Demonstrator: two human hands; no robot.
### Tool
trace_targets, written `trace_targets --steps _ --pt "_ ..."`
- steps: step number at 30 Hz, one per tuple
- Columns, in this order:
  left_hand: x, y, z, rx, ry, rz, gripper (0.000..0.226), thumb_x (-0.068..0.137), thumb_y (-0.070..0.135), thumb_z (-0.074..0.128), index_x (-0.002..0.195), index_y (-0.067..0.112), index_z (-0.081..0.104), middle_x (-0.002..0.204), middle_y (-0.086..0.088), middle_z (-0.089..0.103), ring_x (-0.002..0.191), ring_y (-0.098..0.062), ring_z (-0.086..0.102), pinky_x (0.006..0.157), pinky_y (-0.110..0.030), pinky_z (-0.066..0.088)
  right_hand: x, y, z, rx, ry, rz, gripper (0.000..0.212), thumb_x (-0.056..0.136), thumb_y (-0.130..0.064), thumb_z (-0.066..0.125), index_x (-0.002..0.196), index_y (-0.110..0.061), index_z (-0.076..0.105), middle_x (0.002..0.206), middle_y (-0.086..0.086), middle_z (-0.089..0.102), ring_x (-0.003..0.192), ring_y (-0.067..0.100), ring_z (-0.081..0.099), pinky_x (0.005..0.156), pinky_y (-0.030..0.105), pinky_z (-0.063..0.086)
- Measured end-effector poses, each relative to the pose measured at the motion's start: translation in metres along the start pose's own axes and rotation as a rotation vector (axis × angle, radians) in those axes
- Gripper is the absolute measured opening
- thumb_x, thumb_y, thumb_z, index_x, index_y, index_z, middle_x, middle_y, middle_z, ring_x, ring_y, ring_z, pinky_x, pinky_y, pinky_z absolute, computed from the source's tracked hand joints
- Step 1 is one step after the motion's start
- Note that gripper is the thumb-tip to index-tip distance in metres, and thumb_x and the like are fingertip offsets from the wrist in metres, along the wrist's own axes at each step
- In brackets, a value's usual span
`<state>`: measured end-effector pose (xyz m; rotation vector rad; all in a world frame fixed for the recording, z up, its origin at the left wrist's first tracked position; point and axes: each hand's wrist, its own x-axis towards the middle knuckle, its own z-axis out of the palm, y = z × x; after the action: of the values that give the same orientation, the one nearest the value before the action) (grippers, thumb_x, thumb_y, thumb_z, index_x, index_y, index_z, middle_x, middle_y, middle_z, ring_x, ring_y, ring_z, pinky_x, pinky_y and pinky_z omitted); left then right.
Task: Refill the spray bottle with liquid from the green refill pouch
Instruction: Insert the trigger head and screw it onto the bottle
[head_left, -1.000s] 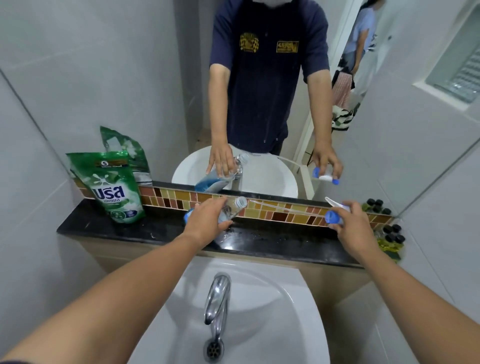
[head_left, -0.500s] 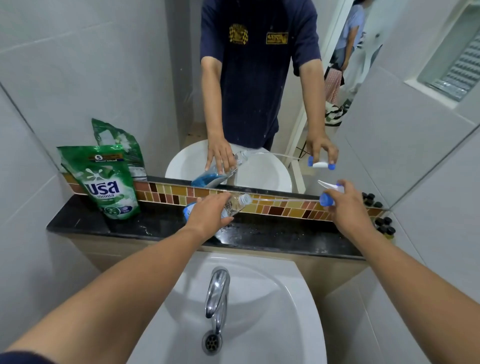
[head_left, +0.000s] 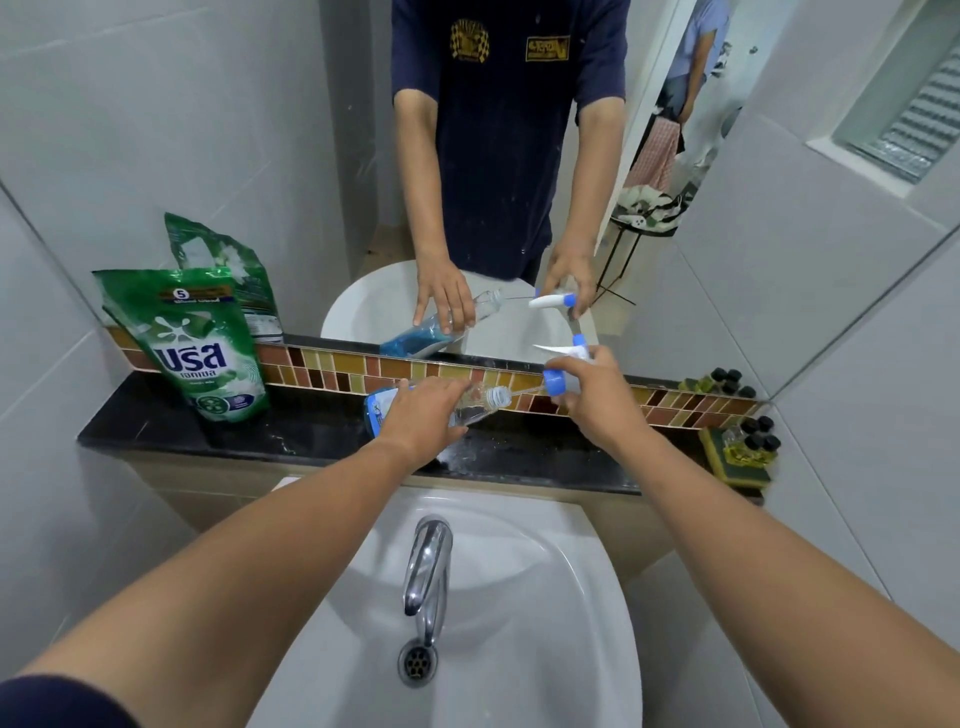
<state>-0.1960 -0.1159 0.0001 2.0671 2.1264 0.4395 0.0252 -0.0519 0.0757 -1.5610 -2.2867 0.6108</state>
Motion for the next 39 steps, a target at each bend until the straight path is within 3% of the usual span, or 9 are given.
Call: trace_targets --steps 3,7,12,14,18,25,29,34,39 --pt "0.001 0.001 0.002 0.024 -0.017 0.02 0.066 0.086 0.033 0.075 0.143 0.027 0.043 0.142 0.001 0.054 0.133 -0.021 0.046 0.114 -0.056 0.03 -0.005 -0.013 0.011 0.097 -0.064 -0.065 0.041 0.092 -0.004 0.067 0.128 -0.023 0.065 0.128 0.003 0.038 0.114 0.014 0.041 0.107 0.028 0.039" --pt "0.004 -0.001 0.0 0.017 -0.033 0.017 0.071 0.086 0.032 0.074 0.148 0.027 0.038 0.144 -0.001 0.053 0.134 -0.023 0.045 0.114 -0.056 0.029 -0.006 -0.024 0.024 0.249 -0.003 -0.064 0.043 0.095 -0.004 0.061 0.13 -0.029 0.056 0.126 0.003 0.043 0.116 0.015 0.047 0.108 0.034 0.045" --pt "0.01 -0.001 -0.005 0.052 -0.001 0.056 0.076 0.088 0.038 0.07 0.151 0.023 0.032 0.137 -0.003 0.058 0.124 -0.025 0.052 0.105 -0.046 0.042 0.004 -0.025 0.017 0.579 0.005 0.081 0.088 0.087 -0.005 0.072 0.153 -0.037 0.022 0.112 0.008 0.064 0.105 0.018 0.062 0.082 0.027 0.05" --pt "0.013 0.003 -0.006 0.055 0.015 0.056 0.077 0.089 0.04 0.068 0.153 0.021 0.029 0.135 -0.004 0.059 0.12 -0.025 0.054 0.099 -0.043 0.045 0.011 -0.024 0.009 0.568 -0.039 0.095 0.085 0.084 -0.007 0.076 0.152 -0.028 0.03 0.111 0.008 0.066 0.104 0.019 0.063 0.084 0.031 0.053" --pt "0.018 0.01 0.001 0.072 0.025 0.049 0.08 0.089 0.043 0.066 0.154 0.021 0.026 0.134 -0.006 0.059 0.118 -0.025 0.055 0.096 -0.043 0.046 0.024 -0.027 -0.002 0.363 -0.15 0.093 0.043 0.083 -0.012 0.077 0.123 -0.015 0.061 0.115 0.009 0.066 0.106 0.029 0.063 0.091 0.044 0.056" --pt "0.012 -0.006 0.011 -0.063 0.163 0.124 0.077 0.084 0.058 0.068 0.148 0.028 0.037 0.136 0.003 0.057 0.122 -0.017 0.054 0.097 -0.036 0.048 0.032 -0.035 -0.004 0.247 -0.193 0.07 0.049 0.08 -0.022 0.081 0.121 -0.021 0.054 0.113 0.004 0.061 0.104 0.023 0.061 0.09 0.045 0.056" --pt "0.003 -0.033 0.017 -0.1 0.069 0.108 0.089 0.075 0.071 0.066 0.148 0.03 0.036 0.151 0.005 0.041 0.14 -0.018 0.035 0.116 -0.05 0.029 0.034 -0.039 0.001 0.198 -0.207 0.028 0.045 0.081 -0.021 0.08 0.118 -0.021 0.053 0.112 0.003 0.062 0.103 0.022 0.061 0.089 0.042 0.054" --pt "-0.003 -0.046 0.031 -0.101 0.152 0.118 0.066 0.081 0.052 0.07 0.138 0.025 0.047 0.136 0.002 0.052 0.125 -0.02 0.044 0.104 -0.041 0.038 0.032 -0.039 0.025 0.173 -0.245 0.081 0.048 0.082 -0.02 0.08 0.122 -0.02 0.054 0.115 0.003 0.063 0.104 0.021 0.061 0.09 0.04 0.053" --pt "0.0 -0.046 0.04 -0.18 0.236 0.069 0.048 0.082 0.038 0.07 0.123 0.018 0.055 0.124 -0.001 0.057 0.121 -0.025 0.046 0.104 -0.048 0.033 0.032 -0.044 0.039 0.361 -0.212 0.186 0.042 0.082 -0.014 0.08 0.118 -0.015 0.058 0.111 0.008 0.066 0.089 0.016 0.06 0.068 0.027 0.051"
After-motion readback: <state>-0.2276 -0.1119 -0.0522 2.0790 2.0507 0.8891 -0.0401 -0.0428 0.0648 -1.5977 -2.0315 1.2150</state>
